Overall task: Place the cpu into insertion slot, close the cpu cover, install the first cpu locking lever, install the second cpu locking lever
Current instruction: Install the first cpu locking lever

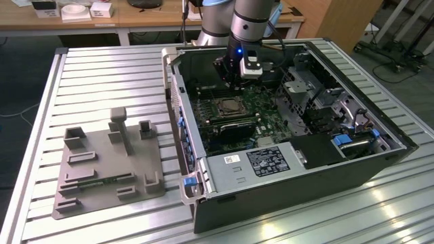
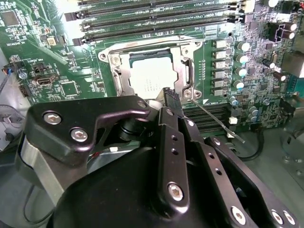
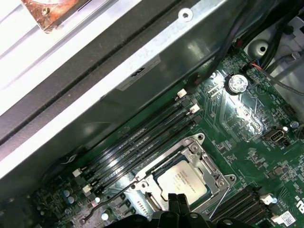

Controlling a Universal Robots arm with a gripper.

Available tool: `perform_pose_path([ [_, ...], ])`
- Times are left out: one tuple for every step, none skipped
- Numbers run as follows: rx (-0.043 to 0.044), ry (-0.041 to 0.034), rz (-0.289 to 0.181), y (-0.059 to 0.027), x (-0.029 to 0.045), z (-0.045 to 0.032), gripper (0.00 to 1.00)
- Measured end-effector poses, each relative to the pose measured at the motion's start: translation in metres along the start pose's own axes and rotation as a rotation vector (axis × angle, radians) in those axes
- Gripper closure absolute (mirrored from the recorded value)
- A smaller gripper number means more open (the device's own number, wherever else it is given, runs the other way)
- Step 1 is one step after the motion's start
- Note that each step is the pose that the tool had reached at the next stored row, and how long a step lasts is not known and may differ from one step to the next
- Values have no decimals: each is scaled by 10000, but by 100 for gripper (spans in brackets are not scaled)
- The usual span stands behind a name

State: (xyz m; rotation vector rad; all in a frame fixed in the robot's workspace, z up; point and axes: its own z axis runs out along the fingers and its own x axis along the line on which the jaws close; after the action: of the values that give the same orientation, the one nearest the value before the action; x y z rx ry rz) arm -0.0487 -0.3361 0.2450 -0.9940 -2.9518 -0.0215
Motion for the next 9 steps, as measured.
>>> perform_pose_path([
  [-2,2,-27,0,0,0,90],
  [-3,4,-56,0,0,0,90],
  [-5,6,-87,0,0,0,90],
  [-6,8,-119,0,0,0,90],
  [-7,10,-149,0,0,0,90],
  [-9,12,-179,0,0,0,90],
  [-11,14,-210,0,0,0,90],
  [-14,17,-245,0,0,0,90],
  [-17,21,-275,0,0,0,90],
])
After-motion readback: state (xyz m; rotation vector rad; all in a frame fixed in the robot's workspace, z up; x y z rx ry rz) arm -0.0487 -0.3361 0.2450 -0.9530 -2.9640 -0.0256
